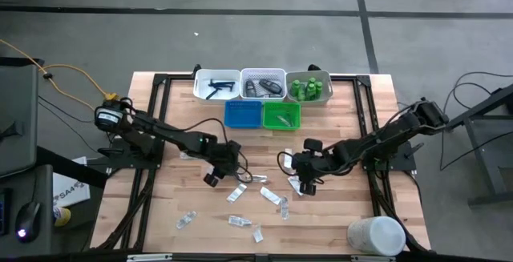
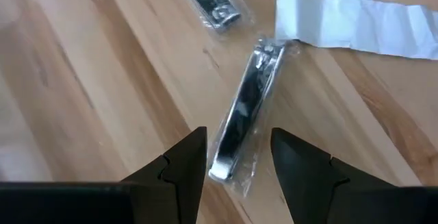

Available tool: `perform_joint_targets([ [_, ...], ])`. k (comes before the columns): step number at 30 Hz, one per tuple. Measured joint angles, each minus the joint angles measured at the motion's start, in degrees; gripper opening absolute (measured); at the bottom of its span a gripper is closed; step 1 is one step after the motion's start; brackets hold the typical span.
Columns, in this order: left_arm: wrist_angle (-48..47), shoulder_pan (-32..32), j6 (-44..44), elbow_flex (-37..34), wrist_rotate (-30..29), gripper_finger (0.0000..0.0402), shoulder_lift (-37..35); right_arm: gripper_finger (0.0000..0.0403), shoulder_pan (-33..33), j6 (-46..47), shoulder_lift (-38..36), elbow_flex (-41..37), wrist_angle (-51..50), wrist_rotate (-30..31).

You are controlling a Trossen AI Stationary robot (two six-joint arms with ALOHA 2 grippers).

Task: Pick & Place Travel size toiletries
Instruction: Put the silver nail clipper into the green basket

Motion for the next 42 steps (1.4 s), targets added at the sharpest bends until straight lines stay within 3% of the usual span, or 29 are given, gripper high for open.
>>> perform_joint_targets([
  [25, -0.8, 0.0, 4.1, 0.3, -1.9, 0.0158, 3.0, 0.0161, 0.0, -1.0, 0.0, 0.0, 1.4, 0.0],
  [29, -0.9, 0.0, 3.0, 0.3, -1.9, 0.0124, 3.1, 0.0161, 0.0, -1.0, 0.0, 0.0, 1.5, 0.0],
  [36, -0.9, 0.0, 1.5, 0.2, -1.8, 0.0019, 3.2, 0.0161, 0.0, -1.0, 0.0, 0.0, 1.8, 0.0],
  [42, -0.9, 0.0, -1.0, 0.2, -2.4, 0.0021, 3.7, 0.0161, 0.0, -1.2, 0.0, 0.0, 3.3, 0.2],
])
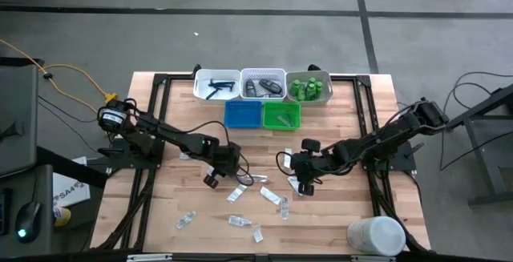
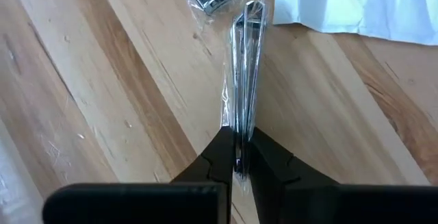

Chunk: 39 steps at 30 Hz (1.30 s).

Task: Pick & Place Travel size toiletries
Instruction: Put the silver nail clipper into the green basket

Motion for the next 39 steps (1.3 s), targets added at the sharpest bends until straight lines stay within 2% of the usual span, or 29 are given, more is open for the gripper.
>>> perform_joint_targets([
  [3, 0.0, 0.0, -0.8, 0.2, -1.6, 0.0018, -1.0, 0.0161, 0.0, -1.9, 0.2, -0.7, 4.6, 1.4],
  [9, -0.8, 0.2, -1.0, 1.4, -7.8, 0.0018, -4.0, 0.0161, 0.0, -5.0, 0.8, -7.1, 20.7, 3.8],
  [14, -2.7, 0.1, -0.8, 1.5, -9.9, 0.0018, -6.3, 0.0161, 0.3, -4.4, 0.9, -13.8, 32.2, 6.5],
  [18, -0.8, 0.1, -0.8, 1.6, -10.9, 0.0018, -7.6, 0.0161, 0.3, -4.9, 0.9, -18.8, 41.0, 8.6],
  [25, 9.0, 0.1, 0.6, 1.6, -12.2, 0.0018, -7.7, 0.0161, -0.1, -13.8, 2.9, -25.3, 55.0, 9.5],
  [29, 15.2, 0.1, 0.7, 1.6, -12.6, 0.0018, -7.7, 0.0165, -0.7, -21.1, 6.7, -25.5, 60.4, 9.6],
  [33, 19.1, 0.1, 0.7, 1.6, -13.0, 0.0018, -7.7, 0.0187, -1.4, -27.0, 11.7, -25.5, 71.3, 10.4],
  [39, 21.4, 0.1, 0.1, 1.6, -13.1, 0.0018, -7.2, 0.0247, -3.7, -31.8, 17.2, -25.5, 86.1, 10.5],
])
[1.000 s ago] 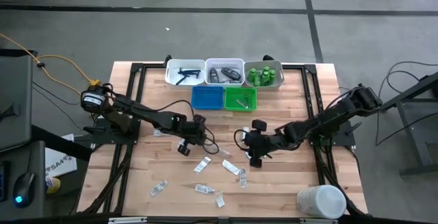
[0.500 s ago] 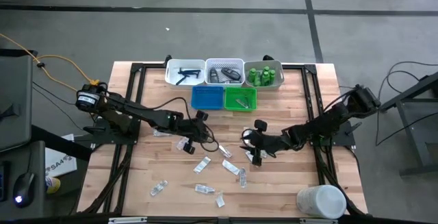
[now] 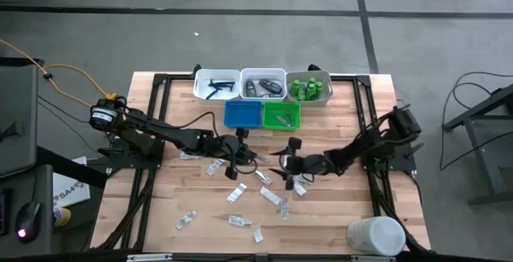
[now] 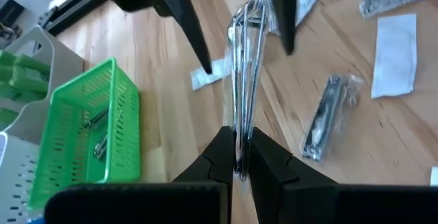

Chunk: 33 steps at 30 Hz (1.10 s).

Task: Pick & Place Travel size toiletries
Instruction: Put the silver nail clipper into the green basket

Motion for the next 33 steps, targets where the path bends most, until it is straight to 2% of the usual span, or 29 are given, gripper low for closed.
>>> perform_joint_targets([
  [5, 0.1, 0.0, -0.9, 0.0, -0.1, 0.0018, 0.0, 0.0271, -0.4, -3.0, 0.9, 0.3, 6.5, -1.5],
  [10, 0.9, 0.0, -1.2, 0.0, -0.1, 0.0018, 0.0, 0.0256, -0.4, -5.7, 0.9, 2.2, 7.9, -1.7],
  [18, 4.5, 0.0, -1.6, 0.0, 1.5, 0.0018, 0.0, 0.0187, -1.2, -6.0, 0.9, 4.5, 7.0, -1.7],
  [28, 4.3, 0.0, -3.7, 0.0, 1.4, 0.0018, 0.0, 0.0051, -1.2, -6.2, 0.9, 4.7, 7.2, -1.1],
  [30, 4.3, 0.0, -4.3, 0.0, 1.5, 0.0019, 0.0, 0.005, -1.2, -5.9, 0.9, 4.7, 7.2, -0.9],
  [33, 4.1, -0.1, -4.4, 0.0, 1.8, 0.0047, 0.0, 0.005, -1.2, -5.4, 0.9, 4.7, 7.4, -1.2],
])
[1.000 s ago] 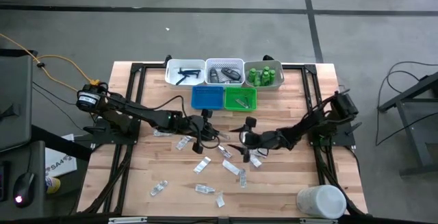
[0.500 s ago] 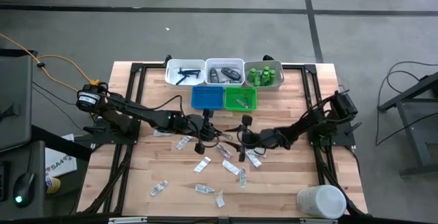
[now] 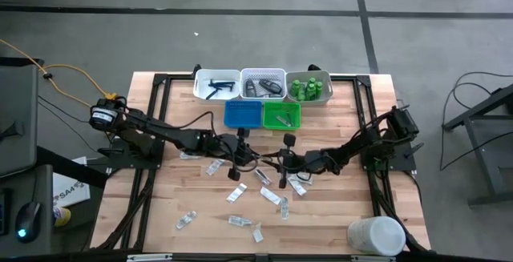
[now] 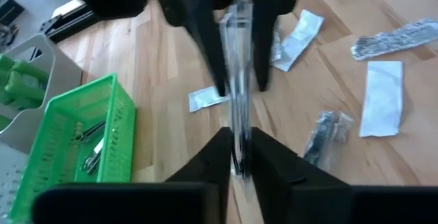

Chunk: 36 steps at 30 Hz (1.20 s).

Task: Pick & Place Travel size toiletries
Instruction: Put the silver nail clipper into the green basket

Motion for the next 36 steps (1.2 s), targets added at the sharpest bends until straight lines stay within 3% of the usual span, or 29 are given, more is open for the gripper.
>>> perform_joint_targets([
  [4, -1.0, -0.1, 0.3, 0.1, -1.1, 0.0107, 0.0, 0.0049, -0.2, 2.5, 0.0, 0.0, -0.3, 0.1],
  [10, -6.6, 0.0, -0.5, 0.1, -10.3, 0.0167, -2.5, 0.0048, -0.7, 3.3, -0.5, 0.0, -1.0, 7.0],
  [20, -14.9, 0.0, -7.0, 0.0, -14.1, 0.0172, -5.9, 0.0048, -6.3, 12.6, -9.3, 0.1, -14.0, 21.7],
  [26, -15.5, 0.0, -7.5, 0.0, -14.1, 0.0169, -5.7, 0.0048, -13.0, 24.6, -11.6, 0.0, -28.0, 21.7],
  [31, -15.4, 0.0, -7.7, 0.0, -14.1, 0.0169, -5.7, 0.0048, -19.0, 32.4, -10.9, 0.1, -31.7, 12.9],
  [36, -15.5, 0.0, -8.3, 0.0, -14.1, 0.0169, -5.7, 0.0057, -22.5, 34.8, -10.8, 0.0, -32.8, 8.5],
])
